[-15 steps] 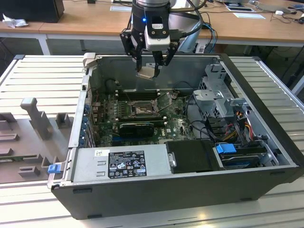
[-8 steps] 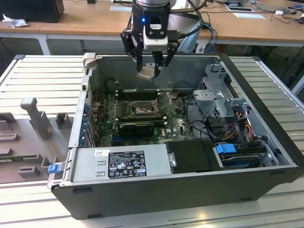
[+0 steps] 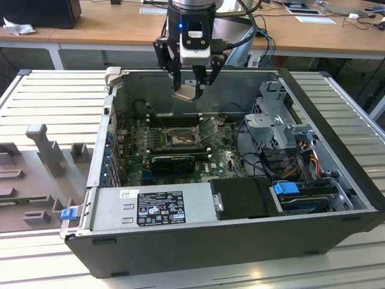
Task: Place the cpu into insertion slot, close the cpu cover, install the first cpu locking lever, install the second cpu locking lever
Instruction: 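Place the cpu into insertion slot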
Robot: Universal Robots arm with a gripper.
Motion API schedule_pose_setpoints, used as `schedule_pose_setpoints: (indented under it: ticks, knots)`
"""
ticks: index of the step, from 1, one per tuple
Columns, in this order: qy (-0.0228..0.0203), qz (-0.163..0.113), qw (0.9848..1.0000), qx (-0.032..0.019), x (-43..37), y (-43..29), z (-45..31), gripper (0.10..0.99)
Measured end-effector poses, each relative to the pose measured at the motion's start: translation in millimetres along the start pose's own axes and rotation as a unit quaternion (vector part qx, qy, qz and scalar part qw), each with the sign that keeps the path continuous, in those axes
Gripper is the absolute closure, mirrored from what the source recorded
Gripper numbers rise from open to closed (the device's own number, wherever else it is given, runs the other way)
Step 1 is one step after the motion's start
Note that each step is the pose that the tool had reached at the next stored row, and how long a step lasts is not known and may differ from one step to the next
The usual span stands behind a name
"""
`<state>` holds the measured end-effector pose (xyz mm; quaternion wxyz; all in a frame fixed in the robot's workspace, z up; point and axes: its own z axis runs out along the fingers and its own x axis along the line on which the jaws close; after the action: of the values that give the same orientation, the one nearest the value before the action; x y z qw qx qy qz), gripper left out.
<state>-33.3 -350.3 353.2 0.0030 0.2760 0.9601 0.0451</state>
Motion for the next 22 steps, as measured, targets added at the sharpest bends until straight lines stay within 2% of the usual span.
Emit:
schedule_pose_setpoints:
  ticks: [12, 18, 22]
  knots:
    - [-0.0021, 0.024, 0.9997, -0.0005, 0.0, -0.1, 0.7, 0.561]
    - [-0.0055, 0.062, 0.9981, -0.0012, 0.0, -0.1, 1.5, 0.561]
    - [-0.0074, 0.084, 0.9964, -0.0016, 0.0, -0.2, 1.8, 0.561]
